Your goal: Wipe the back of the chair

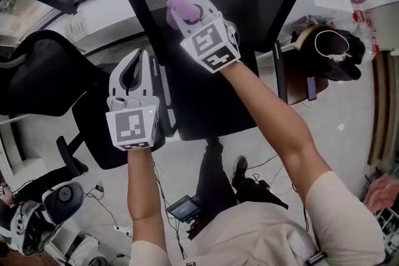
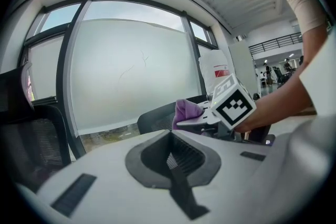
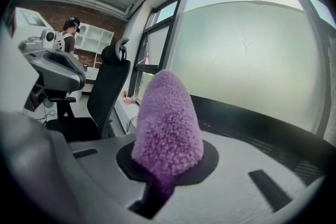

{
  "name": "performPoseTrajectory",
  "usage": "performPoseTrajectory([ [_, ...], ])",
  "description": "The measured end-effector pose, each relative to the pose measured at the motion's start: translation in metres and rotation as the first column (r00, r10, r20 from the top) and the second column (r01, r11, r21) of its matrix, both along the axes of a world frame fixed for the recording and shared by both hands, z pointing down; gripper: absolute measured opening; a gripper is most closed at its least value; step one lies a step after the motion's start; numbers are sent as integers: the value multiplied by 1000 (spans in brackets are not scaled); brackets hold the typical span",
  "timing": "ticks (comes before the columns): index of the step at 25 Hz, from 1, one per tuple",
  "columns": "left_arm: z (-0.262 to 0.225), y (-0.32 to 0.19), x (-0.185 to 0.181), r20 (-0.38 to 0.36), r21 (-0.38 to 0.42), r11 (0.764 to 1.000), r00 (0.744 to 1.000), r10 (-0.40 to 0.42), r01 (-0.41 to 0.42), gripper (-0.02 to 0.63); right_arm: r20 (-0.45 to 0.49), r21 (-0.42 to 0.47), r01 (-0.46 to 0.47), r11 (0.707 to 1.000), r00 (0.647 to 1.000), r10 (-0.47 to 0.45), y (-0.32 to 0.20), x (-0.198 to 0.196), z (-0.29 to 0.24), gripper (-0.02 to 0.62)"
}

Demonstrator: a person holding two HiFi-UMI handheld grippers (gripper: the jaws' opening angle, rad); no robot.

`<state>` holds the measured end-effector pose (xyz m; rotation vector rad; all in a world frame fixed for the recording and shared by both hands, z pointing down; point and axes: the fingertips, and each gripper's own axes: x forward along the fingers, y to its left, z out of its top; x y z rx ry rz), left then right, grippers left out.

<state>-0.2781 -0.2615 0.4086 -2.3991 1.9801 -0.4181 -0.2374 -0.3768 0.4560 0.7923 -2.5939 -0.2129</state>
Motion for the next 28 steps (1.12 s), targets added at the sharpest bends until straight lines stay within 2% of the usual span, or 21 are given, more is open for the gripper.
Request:
performPoseTrajectory([
  [6, 14, 0, -11, -16, -38, 999, 1000, -9, 8, 6, -57, 0, 73, 997, 996, -73, 7, -48, 19, 28],
  [10, 18, -6, -7, -16, -49, 999, 1000, 6, -7, 6, -117, 10, 33, 999, 993, -32, -7, -35, 26, 28],
  [13, 21, -15, 8, -20, -55, 998, 999, 26, -27, 6, -132, 17, -79, 997, 988, 80, -35, 19, 28, 28],
  [16, 24, -25, 32, -25, -56, 997, 998, 57, -58, 6, -118, 16, -220, 975, 968, 220, -64, 103, 28, 28],
  [18, 26, -32, 52, -28, -55, 995, 996, 86, -87, 6, -111, 19, -335, 942, 936, 335, -80, 174, 28, 28],
  [20, 29, -38, 71, -27, -49, 991, 992, 120, -121, 6, -103, 10, -458, 889, 884, 456, -93, 246, 28, 28],
  [22, 33, -44, 90, -37, -50, 987, 987, 154, -155, 6, -96, -9, -539, 843, 839, 535, -100, 299, 27, 28],
  [24, 34, -49, 107, -43, -53, 982, 983, 177, -179, 6, -98, -15, -558, 830, 826, 554, -102, 322, 26, 28],
  [28, 33, -53, 128, -40, -54, 978, 979, 199, -201, 6, -106, -9, -548, 836, 832, 544, -102, 325, 27, 26],
])
